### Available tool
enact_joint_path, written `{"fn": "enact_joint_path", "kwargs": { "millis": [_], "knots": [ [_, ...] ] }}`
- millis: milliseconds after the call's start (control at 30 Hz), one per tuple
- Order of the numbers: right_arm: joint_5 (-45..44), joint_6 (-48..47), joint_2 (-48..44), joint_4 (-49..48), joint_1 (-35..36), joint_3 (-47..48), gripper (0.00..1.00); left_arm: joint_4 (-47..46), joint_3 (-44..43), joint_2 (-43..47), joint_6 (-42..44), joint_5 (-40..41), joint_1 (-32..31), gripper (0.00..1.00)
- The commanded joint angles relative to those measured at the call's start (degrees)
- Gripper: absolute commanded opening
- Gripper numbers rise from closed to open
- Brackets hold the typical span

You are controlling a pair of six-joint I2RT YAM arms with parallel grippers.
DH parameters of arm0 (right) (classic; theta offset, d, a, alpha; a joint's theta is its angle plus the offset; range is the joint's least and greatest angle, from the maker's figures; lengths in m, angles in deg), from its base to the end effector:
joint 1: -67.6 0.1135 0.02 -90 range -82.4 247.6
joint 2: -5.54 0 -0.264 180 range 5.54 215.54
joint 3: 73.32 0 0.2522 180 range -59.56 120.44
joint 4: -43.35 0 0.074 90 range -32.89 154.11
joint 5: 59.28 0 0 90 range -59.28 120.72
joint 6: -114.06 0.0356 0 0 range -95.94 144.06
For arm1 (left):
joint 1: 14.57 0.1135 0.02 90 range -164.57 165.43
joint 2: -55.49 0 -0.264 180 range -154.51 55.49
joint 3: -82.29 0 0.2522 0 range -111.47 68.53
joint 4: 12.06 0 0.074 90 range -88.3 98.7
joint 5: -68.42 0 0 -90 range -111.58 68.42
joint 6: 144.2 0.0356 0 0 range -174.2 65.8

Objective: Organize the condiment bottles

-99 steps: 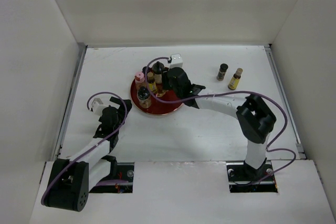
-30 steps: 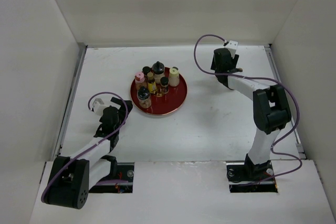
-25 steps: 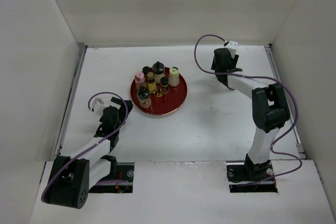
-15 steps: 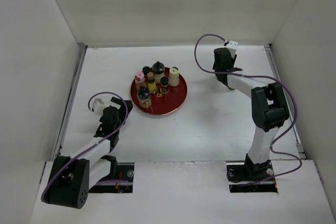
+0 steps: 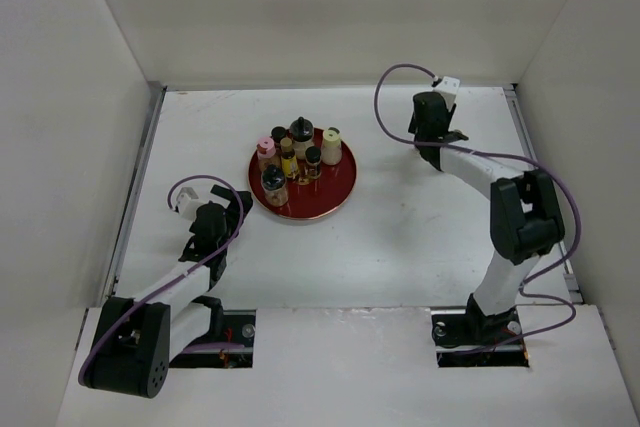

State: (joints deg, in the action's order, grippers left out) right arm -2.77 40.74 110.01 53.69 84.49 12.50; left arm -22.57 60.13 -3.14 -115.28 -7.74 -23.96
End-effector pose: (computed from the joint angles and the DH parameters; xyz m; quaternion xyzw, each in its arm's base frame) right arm 0.4034 0.1020 0.2382 0.1447 0.8253 -0.0973 0.5371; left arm 0.1819 -0.0215 0.1415 -0.4244 0.7296 -0.2202 0.4889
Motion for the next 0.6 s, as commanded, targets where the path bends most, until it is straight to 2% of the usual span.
{"fn": "enact_joint_path", "kwargs": {
  "millis": [0, 133, 367, 567],
  "knots": [
    [0.18, -0.17, -8.39, -4.49, 2.57, -1.55, 0.38, -2.97, -1.70, 0.45, 0.52, -0.22, 0.38, 1.00],
    [1.24, 0.18, -12.00, -5.54, 7.93, -4.55, 0.38, -2.97, -1.70, 0.45, 0.52, -0.05, 0.38, 1.00],
    [1.68, 2.73, -15.08, -5.90, 21.46, -7.27, 0.38, -2.71, -1.44, 1.50, 0.52, 0.22, 0.47, 1.00],
    [1.68, 3.53, -12.80, -8.09, 32.89, -7.28, 0.39, -2.97, -1.53, 0.89, 0.44, 0.22, 0.12, 1.00]
  ]
}}
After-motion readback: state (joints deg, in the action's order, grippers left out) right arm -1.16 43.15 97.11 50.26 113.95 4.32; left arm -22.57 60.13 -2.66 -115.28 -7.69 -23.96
